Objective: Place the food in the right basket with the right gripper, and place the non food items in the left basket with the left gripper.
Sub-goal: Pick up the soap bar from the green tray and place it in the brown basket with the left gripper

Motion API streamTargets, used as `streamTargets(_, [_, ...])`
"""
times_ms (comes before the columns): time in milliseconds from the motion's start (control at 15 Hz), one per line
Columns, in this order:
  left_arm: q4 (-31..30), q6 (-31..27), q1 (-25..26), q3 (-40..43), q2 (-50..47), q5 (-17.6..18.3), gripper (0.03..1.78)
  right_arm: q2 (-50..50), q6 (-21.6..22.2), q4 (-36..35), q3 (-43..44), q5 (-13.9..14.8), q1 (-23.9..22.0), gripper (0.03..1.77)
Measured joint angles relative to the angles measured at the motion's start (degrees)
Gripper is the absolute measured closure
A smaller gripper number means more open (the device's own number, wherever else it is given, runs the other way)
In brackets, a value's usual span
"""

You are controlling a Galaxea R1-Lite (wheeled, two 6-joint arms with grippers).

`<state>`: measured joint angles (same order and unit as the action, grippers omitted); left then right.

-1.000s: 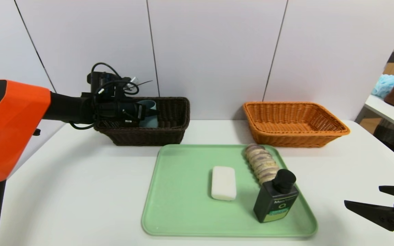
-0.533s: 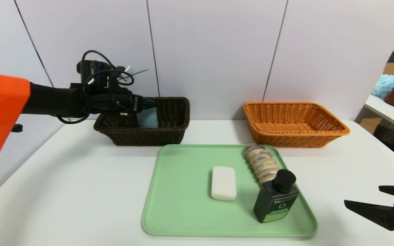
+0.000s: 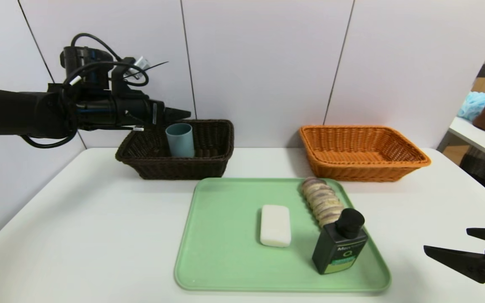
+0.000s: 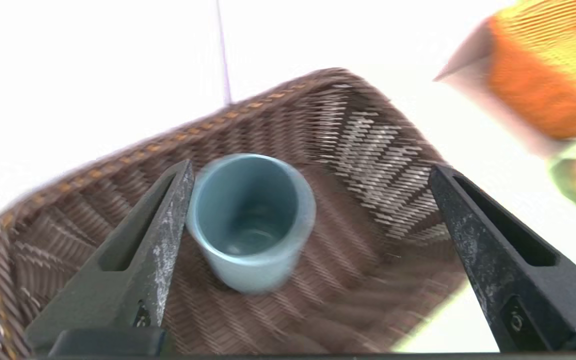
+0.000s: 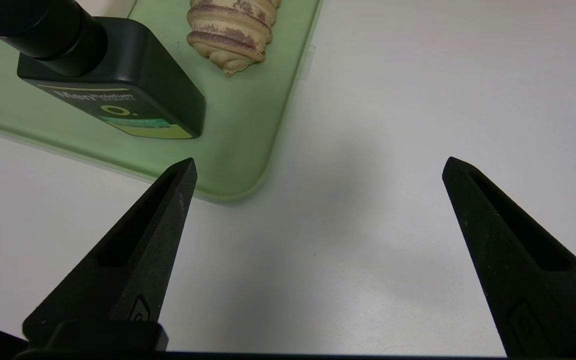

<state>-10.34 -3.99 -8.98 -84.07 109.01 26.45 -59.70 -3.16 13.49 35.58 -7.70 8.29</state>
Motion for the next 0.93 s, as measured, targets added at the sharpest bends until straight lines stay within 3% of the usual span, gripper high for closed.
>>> streamTargets(200, [0.2,2.1,-6.7,5.4,-5.8,-1.6,0.14,0.0,0.1,-0.9,0.0,0.0,-0.1,0.1])
streamTargets(600, [0.1,7.8,-23.2,13.2,-10.6,-18.0,0.13,0.2,0.2,-1.3,-1.0,0.0,-0.8,0.1])
streamTargets(933, [0.1,12.3,-32.8,17.3,-9.6,-26.5,0.12,0.3,0.2,-1.4,-1.2,-0.1,-0.8,0.1])
